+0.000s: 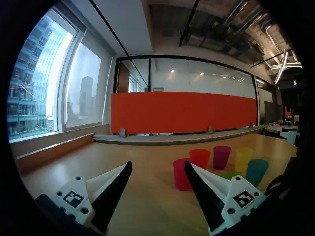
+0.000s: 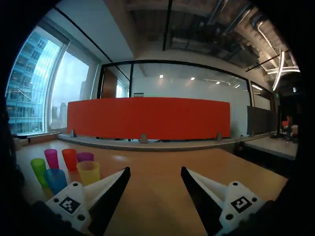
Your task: Pour water
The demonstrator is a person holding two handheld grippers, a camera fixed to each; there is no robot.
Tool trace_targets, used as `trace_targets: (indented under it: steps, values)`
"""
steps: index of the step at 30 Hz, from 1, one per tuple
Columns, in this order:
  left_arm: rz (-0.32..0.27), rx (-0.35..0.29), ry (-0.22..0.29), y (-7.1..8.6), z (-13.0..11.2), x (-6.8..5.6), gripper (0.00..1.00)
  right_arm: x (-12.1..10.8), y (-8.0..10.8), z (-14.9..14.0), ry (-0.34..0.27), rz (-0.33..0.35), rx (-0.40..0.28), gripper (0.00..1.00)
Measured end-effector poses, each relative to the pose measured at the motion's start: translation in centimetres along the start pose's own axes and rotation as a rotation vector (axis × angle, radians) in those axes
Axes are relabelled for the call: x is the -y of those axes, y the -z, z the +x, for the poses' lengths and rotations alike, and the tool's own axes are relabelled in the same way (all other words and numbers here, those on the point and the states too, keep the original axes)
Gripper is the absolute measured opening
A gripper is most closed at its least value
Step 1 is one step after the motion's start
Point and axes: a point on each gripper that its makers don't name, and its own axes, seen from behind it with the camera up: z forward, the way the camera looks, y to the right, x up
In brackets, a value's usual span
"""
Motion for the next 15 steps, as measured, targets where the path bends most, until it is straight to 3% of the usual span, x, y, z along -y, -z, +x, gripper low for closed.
trace_targets:
  steps: [15]
  values:
    - [0.0, 0.0, 0.0, 0.01, 0.01, 0.05, 0.99, -0.16, 0.43, -0.06, -0.014, 0.006, -0.002, 1.0]
